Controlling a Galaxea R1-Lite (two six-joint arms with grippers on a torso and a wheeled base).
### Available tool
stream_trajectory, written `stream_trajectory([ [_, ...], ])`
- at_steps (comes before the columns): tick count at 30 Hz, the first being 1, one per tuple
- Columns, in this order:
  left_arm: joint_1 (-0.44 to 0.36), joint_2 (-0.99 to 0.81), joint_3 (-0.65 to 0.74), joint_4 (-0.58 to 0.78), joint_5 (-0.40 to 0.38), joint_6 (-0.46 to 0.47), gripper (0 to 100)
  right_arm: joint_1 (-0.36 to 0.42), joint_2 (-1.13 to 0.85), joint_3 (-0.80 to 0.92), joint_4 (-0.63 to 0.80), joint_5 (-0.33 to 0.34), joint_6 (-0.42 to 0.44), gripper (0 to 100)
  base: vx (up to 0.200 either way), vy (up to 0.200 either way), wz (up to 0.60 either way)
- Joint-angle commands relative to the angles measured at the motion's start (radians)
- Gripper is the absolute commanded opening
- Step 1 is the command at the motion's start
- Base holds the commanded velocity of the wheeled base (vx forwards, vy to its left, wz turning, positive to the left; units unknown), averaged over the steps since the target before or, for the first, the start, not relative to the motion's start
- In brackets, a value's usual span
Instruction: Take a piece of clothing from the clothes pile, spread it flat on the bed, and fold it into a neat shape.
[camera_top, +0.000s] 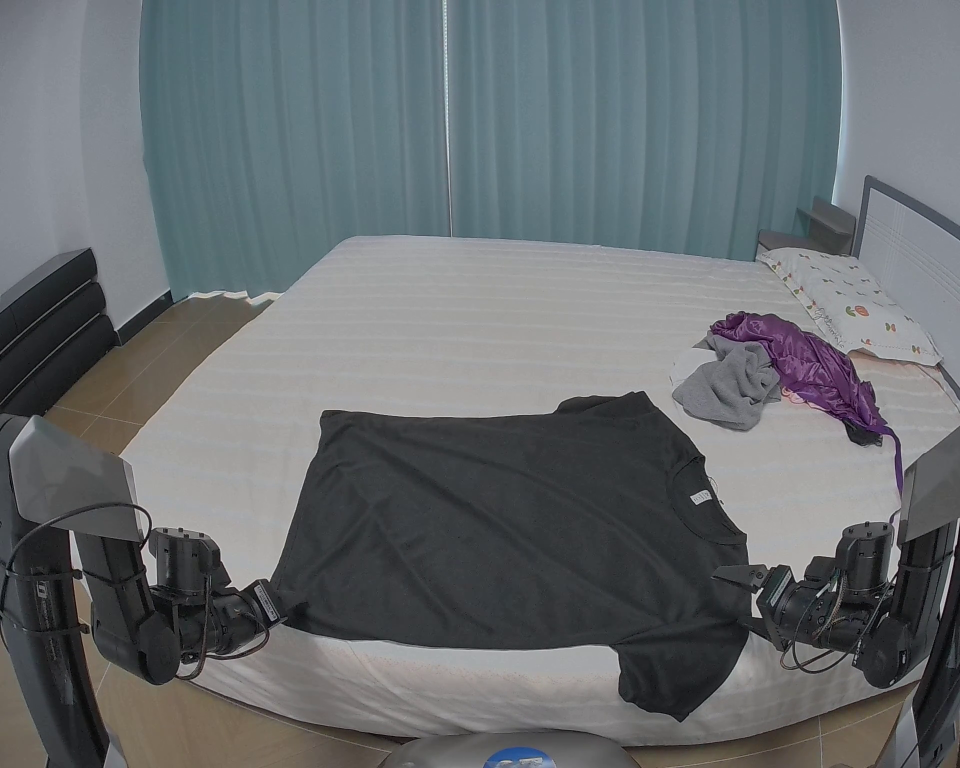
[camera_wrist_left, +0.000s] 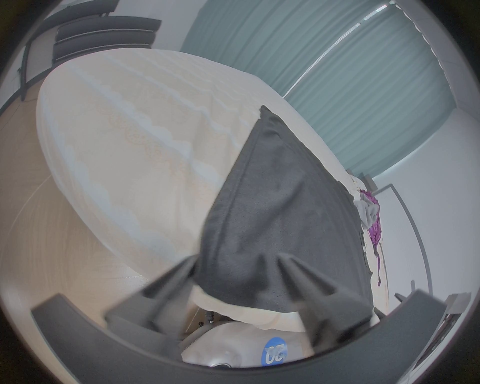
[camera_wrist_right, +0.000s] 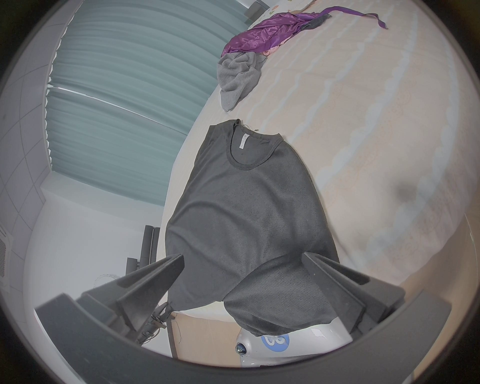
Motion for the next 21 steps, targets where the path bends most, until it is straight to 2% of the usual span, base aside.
stream_trajectory([
  [1, 0.012, -0.001, 0.015, -0.001, 0.003, -0.032, 0, 0.000, 0.001, 0.013, -0.015, 0.001, -0.001, 100, 0.000, 0.000, 0.00],
  [13, 0.023, -0.043, 0.051, -0.003, 0.003, -0.052, 0, 0.012, 0.005, 0.004, -0.015, -0.019, -0.012, 100, 0.000, 0.000, 0.00],
  [21, 0.024, -0.041, 0.046, -0.003, 0.000, -0.084, 0, 0.005, 0.024, -0.019, -0.014, -0.070, -0.034, 100, 0.000, 0.000, 0.00],
])
